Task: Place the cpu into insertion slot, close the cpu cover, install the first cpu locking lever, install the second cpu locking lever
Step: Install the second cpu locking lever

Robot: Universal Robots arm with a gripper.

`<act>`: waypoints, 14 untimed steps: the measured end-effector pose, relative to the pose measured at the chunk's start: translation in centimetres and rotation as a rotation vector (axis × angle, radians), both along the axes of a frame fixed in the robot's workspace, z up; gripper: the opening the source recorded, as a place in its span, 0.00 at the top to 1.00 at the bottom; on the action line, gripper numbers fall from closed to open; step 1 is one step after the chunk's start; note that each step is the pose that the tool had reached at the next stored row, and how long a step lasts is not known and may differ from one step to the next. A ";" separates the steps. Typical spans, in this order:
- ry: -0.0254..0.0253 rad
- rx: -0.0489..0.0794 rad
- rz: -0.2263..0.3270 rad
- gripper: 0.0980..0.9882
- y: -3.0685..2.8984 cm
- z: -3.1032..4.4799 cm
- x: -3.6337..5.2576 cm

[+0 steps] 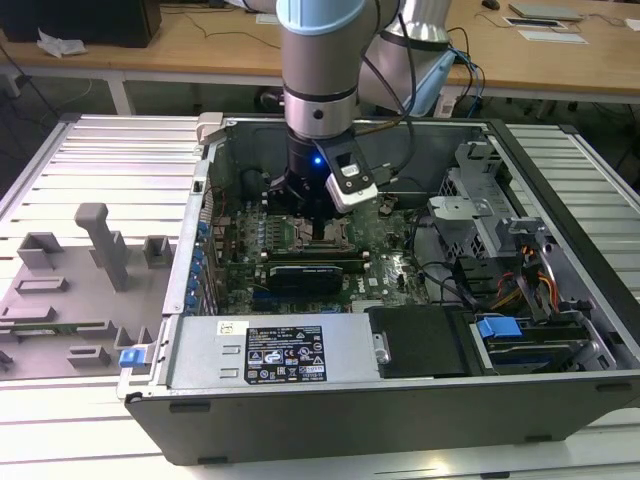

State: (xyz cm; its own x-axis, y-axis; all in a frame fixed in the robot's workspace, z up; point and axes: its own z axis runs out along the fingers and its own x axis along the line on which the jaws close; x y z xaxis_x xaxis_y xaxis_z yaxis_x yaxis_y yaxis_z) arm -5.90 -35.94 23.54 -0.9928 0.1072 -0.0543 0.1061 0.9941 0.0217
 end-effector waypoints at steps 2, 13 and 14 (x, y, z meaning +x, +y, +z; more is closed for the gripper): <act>0.0000 0.005 0.000 0.99 -0.01 -0.22 -0.27; -0.0011 0.069 0.000 0.99 -1.12 -1.06 -1.67; -0.0012 0.078 0.000 0.99 -1.35 -1.20 -1.83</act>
State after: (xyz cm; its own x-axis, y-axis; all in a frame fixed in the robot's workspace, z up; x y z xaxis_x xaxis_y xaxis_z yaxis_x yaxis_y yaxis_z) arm -7.73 -37.29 22.34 -0.9927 0.1110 -0.0470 0.1060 0.9894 0.0989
